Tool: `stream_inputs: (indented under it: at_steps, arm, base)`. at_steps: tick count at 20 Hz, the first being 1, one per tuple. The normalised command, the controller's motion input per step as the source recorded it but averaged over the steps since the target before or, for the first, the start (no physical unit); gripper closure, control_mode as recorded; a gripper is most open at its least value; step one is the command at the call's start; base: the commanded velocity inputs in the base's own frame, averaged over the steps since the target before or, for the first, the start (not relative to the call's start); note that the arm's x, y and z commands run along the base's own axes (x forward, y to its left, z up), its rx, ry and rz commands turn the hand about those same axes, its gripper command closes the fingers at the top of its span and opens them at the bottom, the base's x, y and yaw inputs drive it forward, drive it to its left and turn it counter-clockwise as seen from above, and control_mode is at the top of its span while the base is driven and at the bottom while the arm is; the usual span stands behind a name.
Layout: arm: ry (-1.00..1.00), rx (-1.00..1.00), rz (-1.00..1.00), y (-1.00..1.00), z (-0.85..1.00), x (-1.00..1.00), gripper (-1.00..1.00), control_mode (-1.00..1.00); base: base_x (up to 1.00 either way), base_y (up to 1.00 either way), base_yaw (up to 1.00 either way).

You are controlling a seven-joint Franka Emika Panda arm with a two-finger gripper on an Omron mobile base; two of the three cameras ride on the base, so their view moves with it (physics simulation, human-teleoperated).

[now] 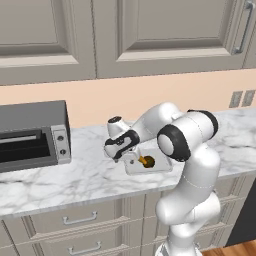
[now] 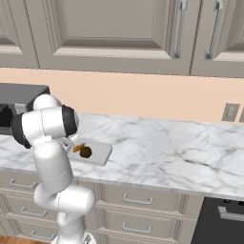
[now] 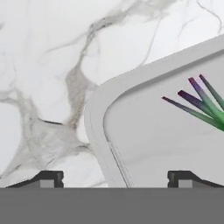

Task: Take the carrot and avocado out of the freezer and place them in the tupperware container on the counter. Then put the tupperware containing the vegetables back in the freezer.

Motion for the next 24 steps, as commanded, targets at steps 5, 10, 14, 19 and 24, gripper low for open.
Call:
stream_inputs:
  at_steps: [5,10,14,19,24]
  arm:
    - [-0.04,0.06,0.0,-0.48,-0.76,-0.28,1.0,-1.0]
    - [-0.05,0.06,-0.01,-0.49,-0.99,-0.36,1.0,-1.0]
    - [-0.07,0.04,-0.02,-0.42,-0.39,-0.25,1.0,-1.0]
    - [-0.03,0.12,0.03,-0.3,-0.11,-0.05,1.0,-1.0]
    - [-0.02,0.08,0.05,-0.19,-0.11,-0.22,1.0,-1.0]
  base:
    - [0.0,0.0,0.0]
    - [0.0,0.0,0.0]
    - [0.0,0.0,0.0]
    - [0.0,0.0,0.0]
    - [0.0,0.0,0.0]
